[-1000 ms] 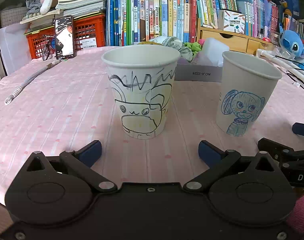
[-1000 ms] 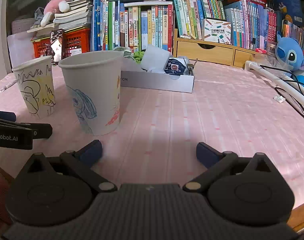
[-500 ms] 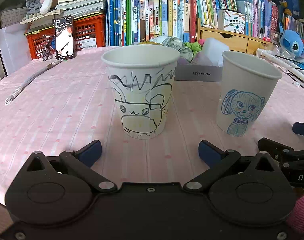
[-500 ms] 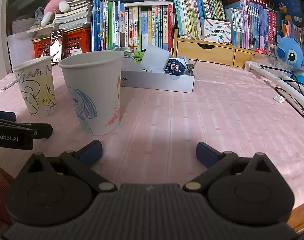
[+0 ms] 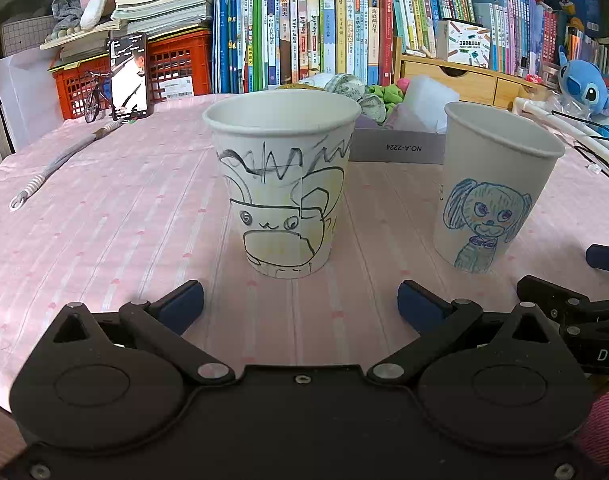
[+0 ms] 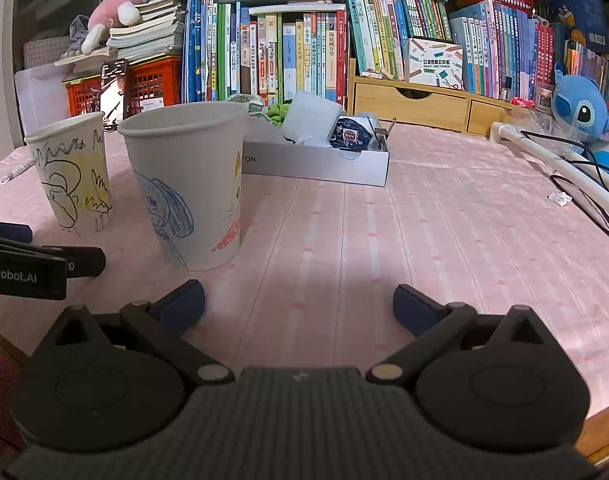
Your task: Organize soft objects
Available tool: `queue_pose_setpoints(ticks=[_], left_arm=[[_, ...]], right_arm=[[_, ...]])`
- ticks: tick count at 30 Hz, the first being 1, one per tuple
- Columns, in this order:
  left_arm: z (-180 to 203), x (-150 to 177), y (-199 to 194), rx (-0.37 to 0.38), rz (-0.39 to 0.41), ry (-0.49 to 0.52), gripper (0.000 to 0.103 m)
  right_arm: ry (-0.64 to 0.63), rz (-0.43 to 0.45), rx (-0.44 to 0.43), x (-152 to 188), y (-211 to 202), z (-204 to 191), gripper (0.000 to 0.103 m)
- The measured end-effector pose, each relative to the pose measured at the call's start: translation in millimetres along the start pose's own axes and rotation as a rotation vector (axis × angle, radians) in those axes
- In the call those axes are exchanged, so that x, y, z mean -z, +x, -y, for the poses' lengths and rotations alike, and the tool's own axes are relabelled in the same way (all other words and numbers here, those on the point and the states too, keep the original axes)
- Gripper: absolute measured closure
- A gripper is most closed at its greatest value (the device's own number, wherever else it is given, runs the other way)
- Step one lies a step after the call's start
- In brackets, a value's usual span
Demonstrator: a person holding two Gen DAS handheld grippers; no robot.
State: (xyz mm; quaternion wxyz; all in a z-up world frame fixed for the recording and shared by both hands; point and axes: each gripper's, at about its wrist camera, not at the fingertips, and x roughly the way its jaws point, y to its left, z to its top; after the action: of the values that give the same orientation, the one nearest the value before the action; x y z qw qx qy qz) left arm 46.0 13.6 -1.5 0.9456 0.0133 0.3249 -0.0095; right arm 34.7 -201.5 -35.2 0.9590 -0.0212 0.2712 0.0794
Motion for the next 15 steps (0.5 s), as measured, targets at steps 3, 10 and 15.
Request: queue_pose_setpoints(ticks=[3,10,15], left_arm=[[0.2,0.2,-0.2,-0.001,0.0,-0.001,0.0],[-0.1,-0.5,-0.6,0.0,0.002,0.001,0.0],[0.4,-0.2,-0.8,-0.001,0.002,0.0,0.0]], right_arm=[[0.0,0.0,0.0,0.1,0.0,0.0,0.0],[0.0,0.0,0.0,0.2,0.1,-0.1,0.0],[0.0,0.0,0.0,0.4,0.2,-0.2,0.0]])
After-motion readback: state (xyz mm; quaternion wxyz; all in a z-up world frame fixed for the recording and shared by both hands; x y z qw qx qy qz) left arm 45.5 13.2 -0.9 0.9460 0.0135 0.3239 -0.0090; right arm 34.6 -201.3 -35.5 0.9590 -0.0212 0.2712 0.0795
